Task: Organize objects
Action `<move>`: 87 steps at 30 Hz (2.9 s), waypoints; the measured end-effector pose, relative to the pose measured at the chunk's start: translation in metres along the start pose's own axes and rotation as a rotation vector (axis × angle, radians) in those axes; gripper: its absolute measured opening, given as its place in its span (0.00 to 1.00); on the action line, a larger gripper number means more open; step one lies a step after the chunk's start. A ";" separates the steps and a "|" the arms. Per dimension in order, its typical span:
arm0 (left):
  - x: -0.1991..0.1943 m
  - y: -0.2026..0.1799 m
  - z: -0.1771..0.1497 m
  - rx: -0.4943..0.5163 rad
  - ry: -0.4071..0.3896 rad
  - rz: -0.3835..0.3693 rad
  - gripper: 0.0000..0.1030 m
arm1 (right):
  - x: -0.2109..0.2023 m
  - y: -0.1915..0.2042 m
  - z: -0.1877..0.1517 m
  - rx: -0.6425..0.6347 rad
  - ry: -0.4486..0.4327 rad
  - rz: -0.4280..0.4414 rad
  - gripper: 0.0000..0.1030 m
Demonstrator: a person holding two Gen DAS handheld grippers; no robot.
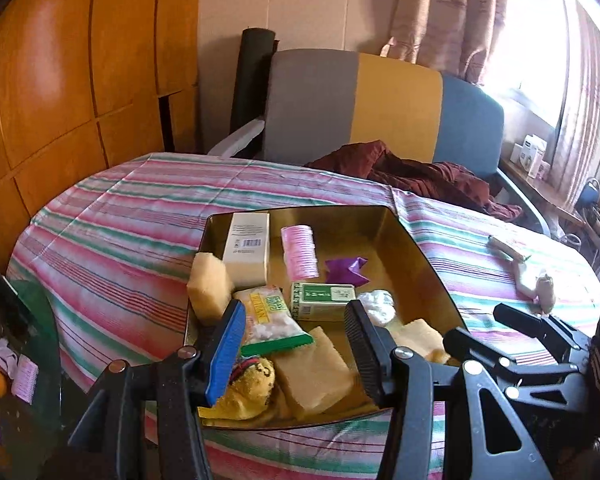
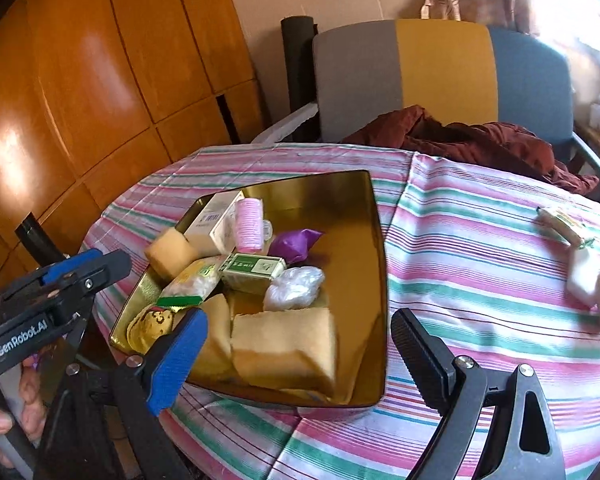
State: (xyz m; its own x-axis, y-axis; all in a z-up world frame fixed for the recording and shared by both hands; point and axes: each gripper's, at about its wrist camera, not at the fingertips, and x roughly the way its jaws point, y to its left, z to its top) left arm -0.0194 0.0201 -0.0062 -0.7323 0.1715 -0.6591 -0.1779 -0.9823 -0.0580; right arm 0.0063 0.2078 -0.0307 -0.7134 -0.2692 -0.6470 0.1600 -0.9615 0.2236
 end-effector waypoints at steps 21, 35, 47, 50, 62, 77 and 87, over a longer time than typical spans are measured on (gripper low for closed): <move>-0.004 -0.064 -0.009 0.157 0.035 -0.106 0.50 | -0.055 -0.124 -0.021 0.237 -0.049 -0.261 0.91; 0.009 -0.115 -0.008 0.270 0.064 -0.200 0.50 | -0.100 -0.207 -0.038 0.404 -0.054 -0.412 0.91; 0.024 -0.159 -0.013 0.352 0.115 -0.305 0.51 | -0.104 -0.248 -0.043 0.496 -0.002 -0.453 0.91; 0.028 -0.166 -0.015 0.363 0.130 -0.318 0.51 | -0.104 -0.258 -0.039 0.493 0.008 -0.470 0.91; 0.041 -0.182 -0.017 0.375 0.188 -0.351 0.50 | -0.066 -0.287 -0.009 0.416 0.043 -0.490 0.91; 0.067 -0.214 0.001 0.370 0.243 -0.406 0.51 | -0.023 -0.318 -0.002 0.315 0.177 -0.480 0.58; 0.107 -0.276 0.021 0.356 0.319 -0.471 0.50 | -0.086 -0.323 -0.028 0.367 0.139 -0.464 0.58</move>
State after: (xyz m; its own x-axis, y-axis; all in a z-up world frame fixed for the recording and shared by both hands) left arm -0.0623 0.3111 -0.0446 -0.3030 0.4921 -0.8161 -0.6772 -0.7137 -0.1790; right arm 0.0349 0.5403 -0.0676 -0.5527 0.1451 -0.8206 -0.4101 -0.9046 0.1162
